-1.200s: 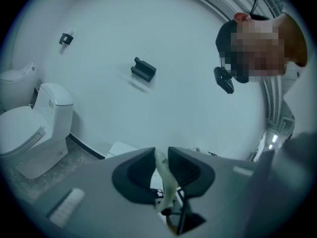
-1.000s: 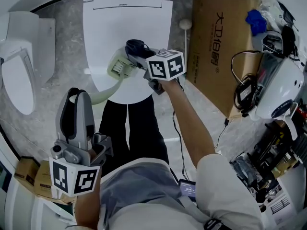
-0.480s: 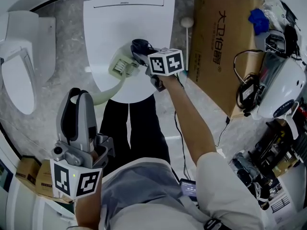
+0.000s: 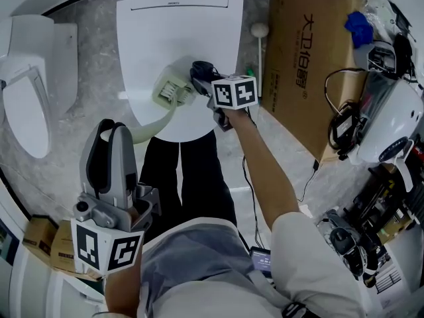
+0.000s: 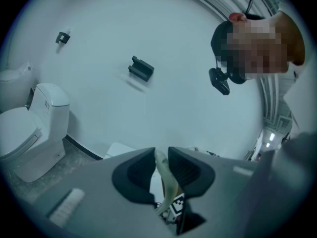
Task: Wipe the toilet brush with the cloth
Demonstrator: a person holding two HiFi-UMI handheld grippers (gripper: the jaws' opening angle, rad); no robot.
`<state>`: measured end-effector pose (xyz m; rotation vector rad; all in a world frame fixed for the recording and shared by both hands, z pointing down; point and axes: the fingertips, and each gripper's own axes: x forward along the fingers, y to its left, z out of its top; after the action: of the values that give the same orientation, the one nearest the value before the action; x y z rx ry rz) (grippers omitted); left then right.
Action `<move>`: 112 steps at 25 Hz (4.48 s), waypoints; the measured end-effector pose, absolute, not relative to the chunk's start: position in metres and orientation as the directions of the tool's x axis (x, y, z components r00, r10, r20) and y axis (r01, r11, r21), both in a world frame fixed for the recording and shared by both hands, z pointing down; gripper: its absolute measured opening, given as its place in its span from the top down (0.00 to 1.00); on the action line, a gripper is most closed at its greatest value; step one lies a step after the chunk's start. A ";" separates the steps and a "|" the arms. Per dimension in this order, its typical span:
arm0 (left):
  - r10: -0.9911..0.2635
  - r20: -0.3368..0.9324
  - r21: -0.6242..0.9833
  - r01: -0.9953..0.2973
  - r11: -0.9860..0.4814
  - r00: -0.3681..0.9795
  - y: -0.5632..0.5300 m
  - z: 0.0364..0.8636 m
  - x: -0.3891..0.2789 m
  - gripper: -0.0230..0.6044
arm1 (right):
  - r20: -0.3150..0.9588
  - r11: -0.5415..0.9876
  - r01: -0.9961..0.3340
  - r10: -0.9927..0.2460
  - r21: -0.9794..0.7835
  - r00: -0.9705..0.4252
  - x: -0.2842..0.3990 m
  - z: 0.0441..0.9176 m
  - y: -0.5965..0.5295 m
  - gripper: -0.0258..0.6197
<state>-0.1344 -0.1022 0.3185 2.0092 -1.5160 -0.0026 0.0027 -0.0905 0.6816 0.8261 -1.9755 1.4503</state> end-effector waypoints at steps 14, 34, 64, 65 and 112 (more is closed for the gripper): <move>-0.862 0.346 0.469 -0.864 -0.183 0.370 -0.107 0.318 -0.131 0.96 | 0.666 -0.069 -0.685 -0.326 -0.725 -0.671 0.019 0.694 -0.070 0.78; -0.829 0.306 0.449 -0.839 -0.308 0.468 -0.113 0.316 -0.126 0.96 | 0.570 -0.357 -0.458 -0.644 -0.814 -0.510 0.014 0.694 -0.013 0.80; -0.800 0.282 0.476 -0.801 -0.363 0.530 -0.118 0.317 -0.115 0.96 | 0.538 -0.542 0.186 -0.839 -0.819 -0.079 -0.013 0.701 0.038 0.80; -0.800 0.280 0.473 -0.802 -0.366 0.530 -0.118 0.317 -0.115 0.96 | 0.535 -0.540 0.199 -0.841 -0.818 -0.079 -0.016 0.701 0.039 0.80; -0.817 0.263 0.440 -0.817 -0.372 0.513 -0.117 0.311 -0.112 0.96 | 0.378 -0.382 -0.123 -0.716 -0.916 -0.588 -0.070 0.615 0.025 0.80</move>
<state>-0.1121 -0.1174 0.3111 2.2371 -1.3321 0.0007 -0.0699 0.0252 0.6145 1.4722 -1.8758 2.6341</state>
